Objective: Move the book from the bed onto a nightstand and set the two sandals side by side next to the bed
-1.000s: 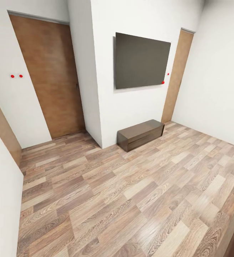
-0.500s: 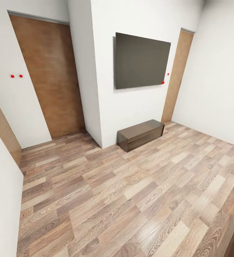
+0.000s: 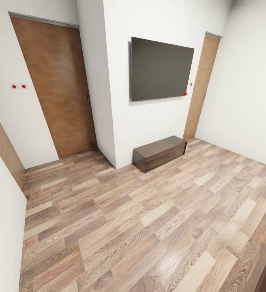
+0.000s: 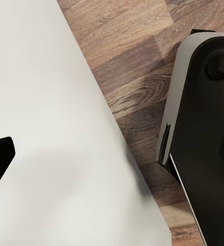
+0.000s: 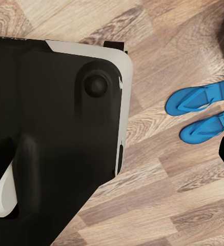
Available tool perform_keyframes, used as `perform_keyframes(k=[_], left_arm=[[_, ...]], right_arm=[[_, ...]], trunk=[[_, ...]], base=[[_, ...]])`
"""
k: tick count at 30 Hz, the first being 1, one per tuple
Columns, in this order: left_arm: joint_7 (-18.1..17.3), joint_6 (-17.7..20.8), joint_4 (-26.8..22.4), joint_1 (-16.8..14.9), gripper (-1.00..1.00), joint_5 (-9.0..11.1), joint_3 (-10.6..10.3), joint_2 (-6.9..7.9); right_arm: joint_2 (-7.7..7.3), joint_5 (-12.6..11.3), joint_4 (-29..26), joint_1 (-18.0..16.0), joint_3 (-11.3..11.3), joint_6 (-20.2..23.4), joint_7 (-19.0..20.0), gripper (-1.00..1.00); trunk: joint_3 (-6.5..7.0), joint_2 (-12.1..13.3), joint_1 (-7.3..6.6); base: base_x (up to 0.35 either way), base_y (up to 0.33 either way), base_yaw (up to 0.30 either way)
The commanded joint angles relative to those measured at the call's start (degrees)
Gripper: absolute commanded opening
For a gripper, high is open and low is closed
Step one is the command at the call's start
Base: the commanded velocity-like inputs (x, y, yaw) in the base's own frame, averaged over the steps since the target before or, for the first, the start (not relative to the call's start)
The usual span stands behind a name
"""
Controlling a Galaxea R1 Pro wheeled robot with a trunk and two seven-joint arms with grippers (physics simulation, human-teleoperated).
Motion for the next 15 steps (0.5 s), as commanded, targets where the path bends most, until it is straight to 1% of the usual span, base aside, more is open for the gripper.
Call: perform_keyframes(k=[1, 15], left_arm=[[0.3, -0.2, 0.1, -0.1, 1.0, -0.6, 0.4, 0.02], [0.3, -0.2, 0.1, -0.1, 1.0, -0.6, 0.4, 0.02]], right_arm=[[-0.02, 0.6, 0.1, -0.1, -0.4, -0.1, 0.1, 1.0], [-0.02, 0.6, 0.1, -0.1, -0.4, -0.1, 0.1, 1.0]], trunk=[[-0.12, -0.1, 0.03], [-0.12, -0.1, 0.03]], base=[[0.0, 0.0, 0.0], [0.002, 0.0, 0.0]])
